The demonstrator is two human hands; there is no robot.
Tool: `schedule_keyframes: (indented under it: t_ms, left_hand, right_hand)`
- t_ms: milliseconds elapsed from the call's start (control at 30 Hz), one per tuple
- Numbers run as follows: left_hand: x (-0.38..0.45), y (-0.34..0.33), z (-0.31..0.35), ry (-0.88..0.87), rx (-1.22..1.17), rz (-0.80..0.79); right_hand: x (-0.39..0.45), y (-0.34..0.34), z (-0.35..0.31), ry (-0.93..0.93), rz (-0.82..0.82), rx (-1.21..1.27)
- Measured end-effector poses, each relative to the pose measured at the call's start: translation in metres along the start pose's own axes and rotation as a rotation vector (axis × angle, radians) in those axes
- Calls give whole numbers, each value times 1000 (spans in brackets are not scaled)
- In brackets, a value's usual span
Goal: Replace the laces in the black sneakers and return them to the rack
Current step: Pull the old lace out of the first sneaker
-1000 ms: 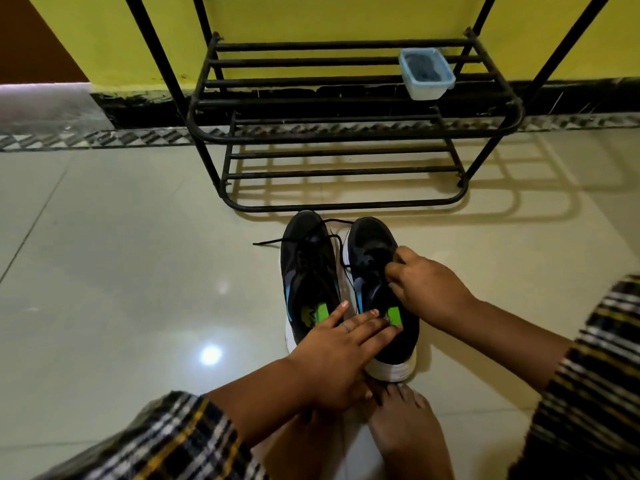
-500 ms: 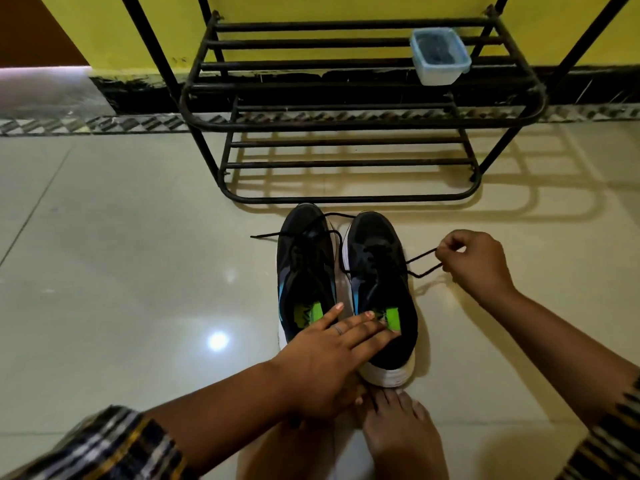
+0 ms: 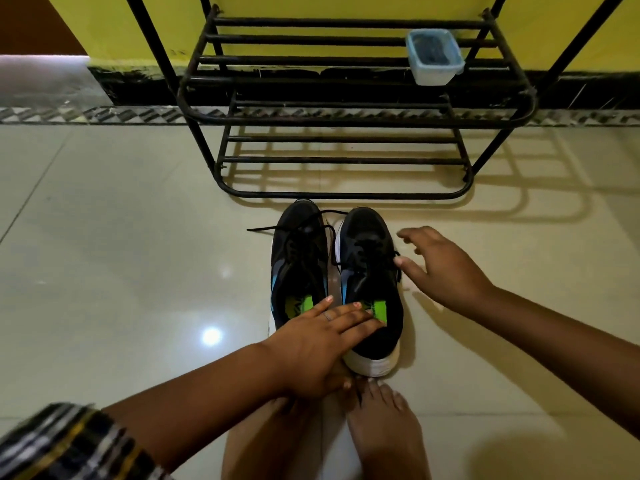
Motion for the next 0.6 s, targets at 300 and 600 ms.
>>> schedule_keyframes:
  t_ms: [300, 600]
  left_hand:
    - [-3, 0, 5, 62, 56, -13]
    - [-3, -6, 5, 84, 95, -31]
  right_hand:
    - [-29, -23, -33, 110, -148, -63]
    - [-28, -17, -29, -53, -12, -34]
Point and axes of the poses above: each hand's wrist, its own x-axis towards the middle knuckle, its own y-axis out of the back of the hand, z = x × y, the point moved 8 cm from there along x, towards the middle knuckle, and after that the axes turned 8 degrees about z, right-handed, at the moved point
